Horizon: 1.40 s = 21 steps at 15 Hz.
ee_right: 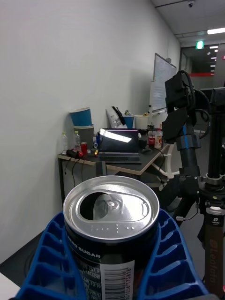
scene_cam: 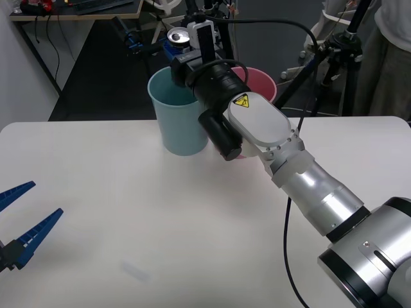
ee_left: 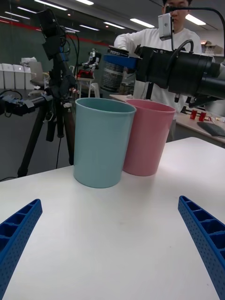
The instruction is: Grasp the object on the table and drop it into the matching bin: aluminum can to the light blue bin, PET bottle to the pink bin.
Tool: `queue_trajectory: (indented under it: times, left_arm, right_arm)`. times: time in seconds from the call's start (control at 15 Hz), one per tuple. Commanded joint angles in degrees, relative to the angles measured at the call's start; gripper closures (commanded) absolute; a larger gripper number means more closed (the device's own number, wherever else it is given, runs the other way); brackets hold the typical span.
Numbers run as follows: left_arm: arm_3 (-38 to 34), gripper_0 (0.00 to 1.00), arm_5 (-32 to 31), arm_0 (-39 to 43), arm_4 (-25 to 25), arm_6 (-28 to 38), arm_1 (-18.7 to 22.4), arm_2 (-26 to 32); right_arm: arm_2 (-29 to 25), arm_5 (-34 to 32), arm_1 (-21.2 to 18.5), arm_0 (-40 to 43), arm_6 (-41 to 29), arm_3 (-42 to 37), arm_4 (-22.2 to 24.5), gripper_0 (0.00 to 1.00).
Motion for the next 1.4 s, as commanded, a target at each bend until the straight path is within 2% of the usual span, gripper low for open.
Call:
queue_trajectory:
  times: [0.07, 0.8, 1.13, 1.4]
  left_arm:
    - [0.0, 0.0, 0.0, 0.0, 0.0, 0.0, 0.0, 0.0]
    - [0.0, 0.0, 0.0, 0.0, 0.0, 0.0, 0.0, 0.0]
    - [0.0, 0.0, 0.0, 0.0, 0.0, 0.0, 0.0, 0.0]
    - [0.0, 0.0, 0.0, 0.0, 0.0, 0.0, 0.0, 0.0]
  right_arm:
    - [0.1, 0.0, 0.0, -0.1, -0.3, -0.1, -0.1, 0.0]
    - [0.4, -0.5, -0.4, 1.1, -0.4, -2.7, 0.0, 0.0]
    - [0.4, -2.3, -4.5, 10.2, -0.6, -16.9, -0.2, 0.0]
    - [0.1, -3.9, -10.7, 21.2, -1.7, -31.1, -1.5, 0.0]
